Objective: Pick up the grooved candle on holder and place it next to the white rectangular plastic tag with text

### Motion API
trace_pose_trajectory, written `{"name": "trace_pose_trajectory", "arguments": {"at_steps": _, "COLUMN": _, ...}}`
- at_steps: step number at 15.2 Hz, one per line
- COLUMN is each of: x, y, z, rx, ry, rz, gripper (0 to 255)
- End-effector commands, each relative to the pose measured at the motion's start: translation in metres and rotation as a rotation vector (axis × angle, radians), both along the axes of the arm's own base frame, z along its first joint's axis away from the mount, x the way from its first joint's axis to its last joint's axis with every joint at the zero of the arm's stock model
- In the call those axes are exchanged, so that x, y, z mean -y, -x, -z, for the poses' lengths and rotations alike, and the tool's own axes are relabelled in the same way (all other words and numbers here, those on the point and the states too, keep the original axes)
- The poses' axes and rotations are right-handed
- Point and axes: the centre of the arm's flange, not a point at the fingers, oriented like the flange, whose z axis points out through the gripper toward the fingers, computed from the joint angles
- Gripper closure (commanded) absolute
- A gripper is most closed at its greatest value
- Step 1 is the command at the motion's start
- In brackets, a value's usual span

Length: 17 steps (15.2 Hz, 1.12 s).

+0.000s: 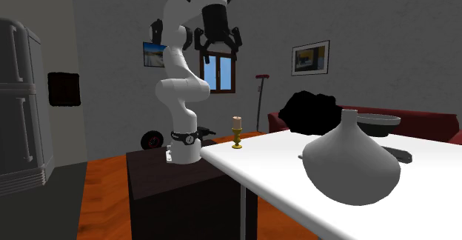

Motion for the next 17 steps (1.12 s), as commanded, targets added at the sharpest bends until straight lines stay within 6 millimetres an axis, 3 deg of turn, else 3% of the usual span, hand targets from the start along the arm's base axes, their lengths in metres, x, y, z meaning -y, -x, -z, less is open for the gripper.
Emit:
{"name": "trace_pose_trajectory", "arguments": {"at_steps": 1, "x": 0.000, "y": 0.000, "z": 0.000, "rx": 0.000, "ry": 0.000, "rz": 0.000, "gripper": 0}}
{"name": "trace_pose_trajectory", "arguments": {"at_steps": 17, "x": -0.122, "y": 0.066, "z": 0.167, "rx": -0.072, "ry": 0.136, "rz": 0.053, "gripper": 0}}
